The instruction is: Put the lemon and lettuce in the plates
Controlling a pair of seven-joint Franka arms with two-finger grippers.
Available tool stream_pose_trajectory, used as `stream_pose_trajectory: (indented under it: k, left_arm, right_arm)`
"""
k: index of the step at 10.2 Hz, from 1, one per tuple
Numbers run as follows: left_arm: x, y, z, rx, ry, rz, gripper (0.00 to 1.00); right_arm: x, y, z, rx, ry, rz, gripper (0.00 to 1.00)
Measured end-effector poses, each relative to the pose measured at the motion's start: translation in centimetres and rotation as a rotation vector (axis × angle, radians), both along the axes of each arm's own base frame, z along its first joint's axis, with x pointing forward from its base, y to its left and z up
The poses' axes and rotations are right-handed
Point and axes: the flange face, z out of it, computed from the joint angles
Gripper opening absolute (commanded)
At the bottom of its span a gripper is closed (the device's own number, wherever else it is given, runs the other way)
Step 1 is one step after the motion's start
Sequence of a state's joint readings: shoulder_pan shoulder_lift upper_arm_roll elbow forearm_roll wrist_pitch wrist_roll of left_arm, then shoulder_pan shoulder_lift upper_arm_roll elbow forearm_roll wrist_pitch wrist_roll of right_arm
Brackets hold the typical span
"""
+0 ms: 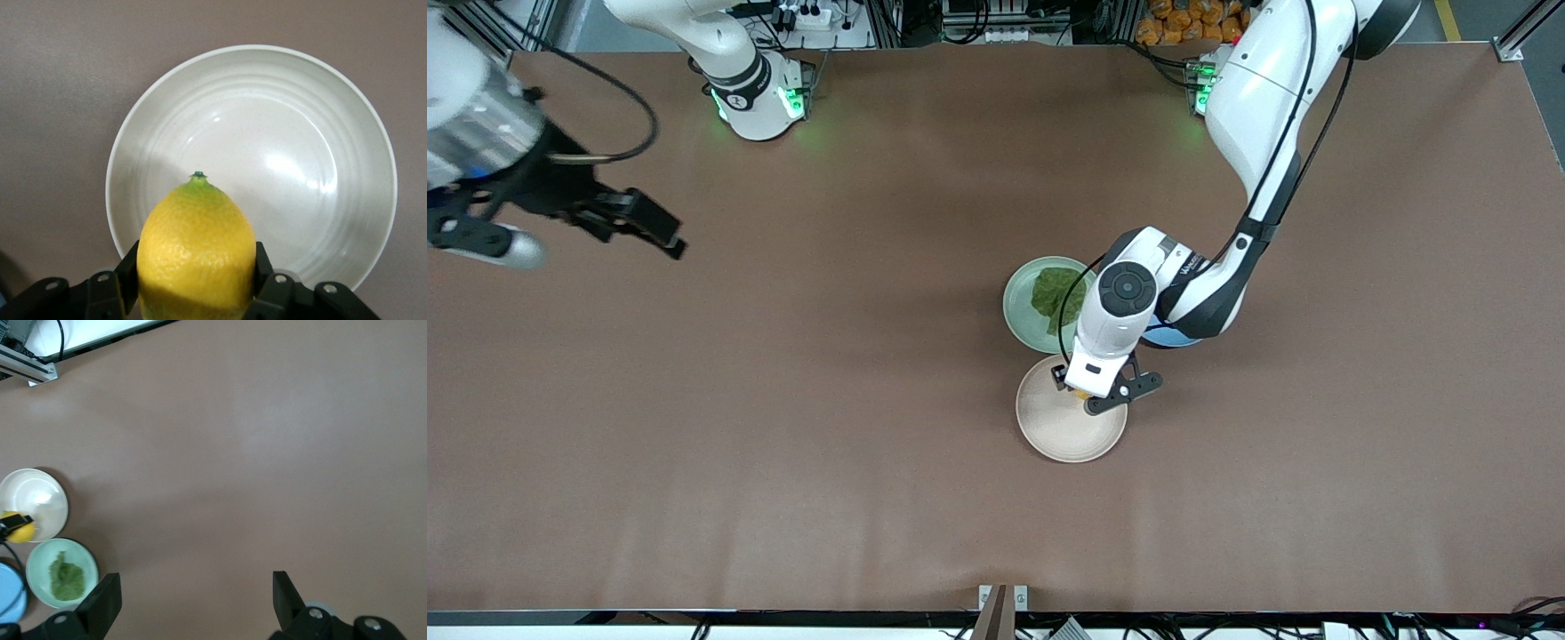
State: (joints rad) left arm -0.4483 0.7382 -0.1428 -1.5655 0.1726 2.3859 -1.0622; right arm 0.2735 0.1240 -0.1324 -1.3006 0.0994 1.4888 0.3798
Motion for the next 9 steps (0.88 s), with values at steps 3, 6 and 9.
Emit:
stream_pose_trajectory:
  k: [3,6,9]
  left_arm:
    - [1.7,1.6,1.0,0.013,-0.034,0.024,1.0]
    - [5.3,7.3,2.5,0.018,-0.067,0.109,1.0]
    - [9.0,16.1,5.3,0.04,-0.09,0.152,1.0]
  right_arm:
    - [-1.5,-7.7,1.5,-0.007,0.01,0.115,1.0]
    - [-2.2,-12.4,0.9,-0.005,0.042,0.199,1.0]
    - [-2.5,-13.1,0.5,-0.011,0.066,0.21,1.0]
